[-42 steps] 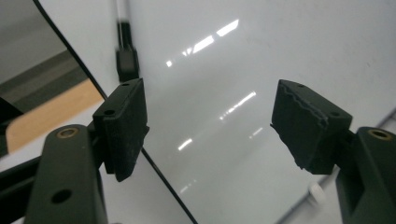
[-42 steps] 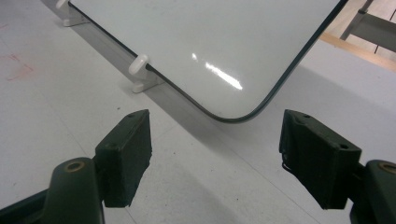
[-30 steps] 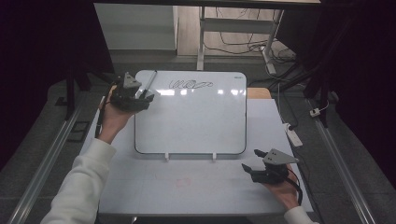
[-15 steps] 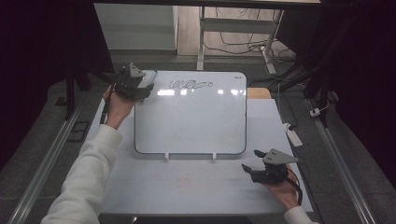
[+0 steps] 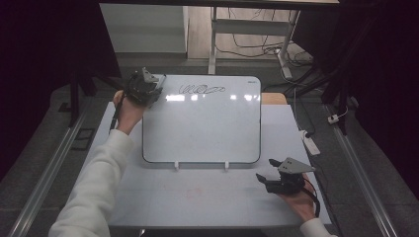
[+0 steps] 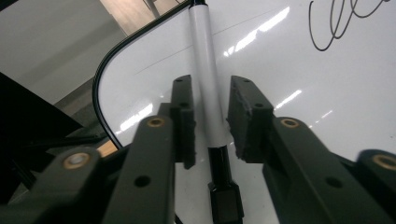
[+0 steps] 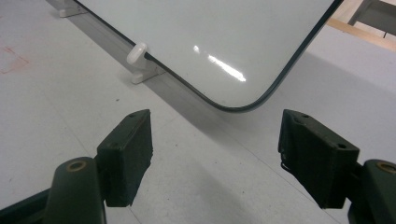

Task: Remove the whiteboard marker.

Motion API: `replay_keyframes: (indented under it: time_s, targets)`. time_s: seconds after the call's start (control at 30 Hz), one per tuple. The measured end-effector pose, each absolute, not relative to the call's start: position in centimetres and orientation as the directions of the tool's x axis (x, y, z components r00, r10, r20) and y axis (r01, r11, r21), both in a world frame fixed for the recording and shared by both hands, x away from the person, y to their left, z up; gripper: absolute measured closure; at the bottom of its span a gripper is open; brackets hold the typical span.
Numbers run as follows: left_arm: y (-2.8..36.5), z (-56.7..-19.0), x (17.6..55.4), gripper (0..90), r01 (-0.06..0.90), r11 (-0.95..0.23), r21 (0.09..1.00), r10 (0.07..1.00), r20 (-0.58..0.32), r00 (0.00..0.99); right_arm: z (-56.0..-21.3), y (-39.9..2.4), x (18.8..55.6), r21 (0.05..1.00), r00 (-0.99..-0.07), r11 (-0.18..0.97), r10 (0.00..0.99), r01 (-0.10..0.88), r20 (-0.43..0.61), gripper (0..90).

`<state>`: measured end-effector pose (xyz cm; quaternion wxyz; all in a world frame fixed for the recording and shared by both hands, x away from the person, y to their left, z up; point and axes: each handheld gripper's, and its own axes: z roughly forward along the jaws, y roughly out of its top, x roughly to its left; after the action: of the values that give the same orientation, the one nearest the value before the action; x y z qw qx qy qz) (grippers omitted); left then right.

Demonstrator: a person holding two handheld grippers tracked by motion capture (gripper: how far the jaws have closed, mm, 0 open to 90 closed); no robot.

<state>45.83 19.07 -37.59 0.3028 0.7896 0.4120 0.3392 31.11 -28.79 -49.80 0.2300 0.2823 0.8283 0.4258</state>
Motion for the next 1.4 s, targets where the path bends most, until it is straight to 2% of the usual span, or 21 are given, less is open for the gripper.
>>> replay_keyframes:
  time_s: [0.27,0.63,1.07,1.4]
  targets:
    - [18.6,-37.6,46.1,80.8,0.453,-0.471,0.757,0.857,0.271,0.439,-49.8,-28.7,31.1,0.834,-0.732,0.482,0.665,0.271,-0.147,26.4]
    - [19.2,-37.0,45.3,81.7,0.446,-0.447,0.775,0.856,0.227,0.464,-49.8,-28.8,31.1,0.837,-0.729,0.479,0.667,0.266,-0.150,26.9]
    - [18.8,-36.6,39.4,81.7,0.335,-0.432,0.837,0.786,0.169,0.594,-49.6,-28.7,31.0,0.857,-0.728,0.447,0.673,0.258,-0.132,26.1]
    - [15.3,-38.8,34.4,81.6,0.255,-0.407,0.877,0.674,0.100,0.731,-48.7,-27.0,30.7,0.885,-0.757,0.387,0.651,0.258,-0.064,26.9]
